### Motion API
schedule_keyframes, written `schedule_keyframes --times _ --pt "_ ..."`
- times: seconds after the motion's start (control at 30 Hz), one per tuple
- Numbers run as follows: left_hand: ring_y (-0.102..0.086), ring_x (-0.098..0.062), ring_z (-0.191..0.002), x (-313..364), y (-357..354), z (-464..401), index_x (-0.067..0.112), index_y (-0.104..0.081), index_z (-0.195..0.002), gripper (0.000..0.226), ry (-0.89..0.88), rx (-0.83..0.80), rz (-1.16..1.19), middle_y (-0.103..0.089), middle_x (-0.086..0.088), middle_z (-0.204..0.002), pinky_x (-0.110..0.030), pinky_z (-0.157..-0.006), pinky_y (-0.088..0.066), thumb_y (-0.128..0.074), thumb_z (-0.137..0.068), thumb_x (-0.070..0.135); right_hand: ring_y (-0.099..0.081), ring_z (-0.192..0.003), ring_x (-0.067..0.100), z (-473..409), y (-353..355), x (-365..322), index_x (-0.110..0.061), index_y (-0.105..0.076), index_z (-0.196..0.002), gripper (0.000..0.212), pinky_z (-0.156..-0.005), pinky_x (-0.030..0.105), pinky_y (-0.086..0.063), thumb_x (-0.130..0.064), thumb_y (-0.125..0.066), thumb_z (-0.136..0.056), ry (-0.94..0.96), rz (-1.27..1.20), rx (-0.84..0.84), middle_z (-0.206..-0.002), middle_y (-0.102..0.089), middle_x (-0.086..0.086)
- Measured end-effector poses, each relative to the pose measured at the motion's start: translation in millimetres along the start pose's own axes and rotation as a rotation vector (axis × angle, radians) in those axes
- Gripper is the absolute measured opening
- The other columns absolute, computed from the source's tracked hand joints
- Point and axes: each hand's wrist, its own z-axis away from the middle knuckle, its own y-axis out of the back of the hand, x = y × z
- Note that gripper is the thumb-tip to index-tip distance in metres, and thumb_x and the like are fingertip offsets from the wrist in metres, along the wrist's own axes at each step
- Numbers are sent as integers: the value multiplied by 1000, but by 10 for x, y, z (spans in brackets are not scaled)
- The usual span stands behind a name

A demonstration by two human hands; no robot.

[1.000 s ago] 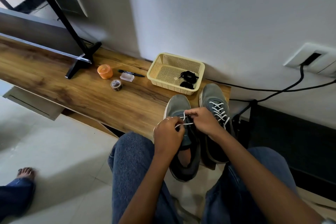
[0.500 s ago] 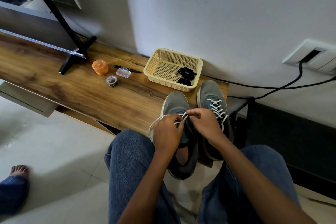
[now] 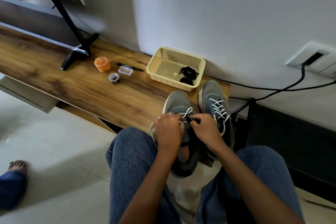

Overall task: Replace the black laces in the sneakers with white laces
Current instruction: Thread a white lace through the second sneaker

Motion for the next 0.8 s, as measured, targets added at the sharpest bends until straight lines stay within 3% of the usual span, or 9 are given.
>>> schedule_keyframes --times 0.1,0.2,0.23,0.3,0.37,0.47,0.57,0.8 --pt "-60 -22 -91 39 -19 7 20 -74 -91 11 -30 50 -119 -67 -2 -92 -37 -79 -41 -66 -87 26 -64 -94 26 3 -7 16 4 -71 -96 21 -81 33 -47 -5 -54 -87 -5 -27 -5 -96 -71 16" --pt "-59 -22 -95 77 -41 2 21 -73 -92 10 -41 -20 -204 -65 -1 -95 -36 -81 -40 -64 -88 22 -64 -95 24 6 -1 16 1 -71 -99 22 -81 31 -47 -5 -53 -88 -25 -61 -16 -98 -72 13" --pt "-60 -21 -89 94 -34 -6 22 -74 -85 4 -30 -43 -231 -65 0 -90 -35 -77 -42 -71 -83 22 -64 -95 24 11 5 13 2 -71 -100 22 -83 32 -48 -4 -53 -89 -31 -70 -20 -99 -71 14" --pt "-61 -20 -73 108 -68 -23 22 -71 -67 15 16 -19 -233 -63 1 -74 -33 -65 -44 -86 -64 22 -63 -97 24 18 16 0 2 -70 -101 23 -85 34 -47 -4 -52 -89 -44 -88 -24 -101 -71 15" --pt "-61 -24 -80 79 -124 -51 19 -71 -74 13 34 19 -136 -65 -2 -80 -36 -70 -44 -83 -70 24 -63 -98 26 22 18 -5 4 -70 -101 23 -86 36 -48 -2 -51 -89 -56 -111 -20 -101 -70 16" --pt "-53 -24 -105 59 -137 -39 19 -68 -100 18 85 37 -11 -62 -4 -105 -40 -86 -35 -57 -93 31 -63 -97 23 19 10 -4 1 -71 -102 24 -87 36 -48 -1 -50 -88 -85 -148 -15 -102 -70 14" --pt "-57 -27 -97 73 -135 -26 18 -69 -90 14 126 102 29 -65 -6 -95 -41 -80 -37 -61 -90 29 -61 -95 17 12 -7 0 -4 -71 -105 28 -86 32 -48 0 -49 -88 -106 -168 -13 -101 -70 8" --pt "-60 -26 -84 76 -152 -37 21 -70 -79 7 146 131 32 -66 -3 -81 -40 -75 -38 -68 -82 28 -64 -91 22 17 -25 11 -5 -73 -97 28 -85 43 -52 1 -48 -86 -114 -182 -18 -93 -71 9"
